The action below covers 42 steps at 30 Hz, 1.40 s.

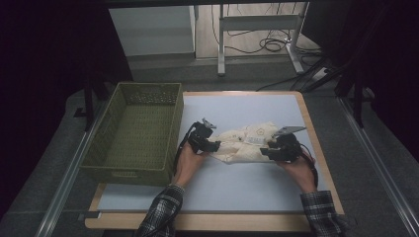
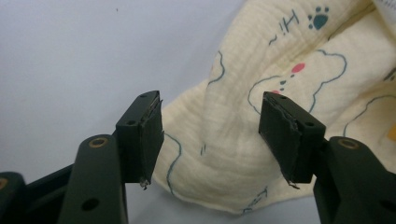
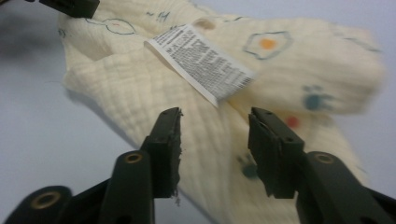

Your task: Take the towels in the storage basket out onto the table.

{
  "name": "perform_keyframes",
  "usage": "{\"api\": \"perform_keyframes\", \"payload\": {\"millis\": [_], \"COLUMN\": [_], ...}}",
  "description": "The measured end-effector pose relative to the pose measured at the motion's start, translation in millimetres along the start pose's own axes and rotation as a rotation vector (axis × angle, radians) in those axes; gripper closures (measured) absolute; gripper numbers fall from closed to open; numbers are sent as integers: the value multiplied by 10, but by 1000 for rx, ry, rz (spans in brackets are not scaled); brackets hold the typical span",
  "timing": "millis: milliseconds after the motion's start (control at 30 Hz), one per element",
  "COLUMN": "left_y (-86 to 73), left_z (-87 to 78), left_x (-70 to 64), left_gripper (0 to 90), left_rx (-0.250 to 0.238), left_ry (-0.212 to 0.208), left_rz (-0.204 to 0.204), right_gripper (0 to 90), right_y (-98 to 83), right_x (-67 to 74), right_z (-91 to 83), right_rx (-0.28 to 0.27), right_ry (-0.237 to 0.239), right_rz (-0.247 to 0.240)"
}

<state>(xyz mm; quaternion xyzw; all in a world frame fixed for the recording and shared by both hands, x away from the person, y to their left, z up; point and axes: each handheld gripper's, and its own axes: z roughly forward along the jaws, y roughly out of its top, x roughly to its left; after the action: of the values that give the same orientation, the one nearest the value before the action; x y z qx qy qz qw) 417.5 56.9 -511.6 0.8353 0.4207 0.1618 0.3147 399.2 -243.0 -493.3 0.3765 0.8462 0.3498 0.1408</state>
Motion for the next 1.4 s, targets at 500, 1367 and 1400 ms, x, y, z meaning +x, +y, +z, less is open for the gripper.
{"api": "perform_keyframes", "payload": {"millis": [500, 1367, 1400], "left_y": [-70, -302, -319], "left_z": [-42, -54, -54], "left_x": [-9, 5, 2], "left_gripper": [388, 561, 631], "left_rx": [-8, 23, 14], "left_ry": [3, -6, -31], "left_rz": [1, -34, -49], "right_gripper": [877, 629, 722], "right_y": [-273, -298, -317], "right_x": [246, 118, 148], "right_z": [-514, -40, -13], "right_rx": [-28, 78, 79], "right_ry": [-25, 17, -2], "right_rz": [-111, -30, -54]}}
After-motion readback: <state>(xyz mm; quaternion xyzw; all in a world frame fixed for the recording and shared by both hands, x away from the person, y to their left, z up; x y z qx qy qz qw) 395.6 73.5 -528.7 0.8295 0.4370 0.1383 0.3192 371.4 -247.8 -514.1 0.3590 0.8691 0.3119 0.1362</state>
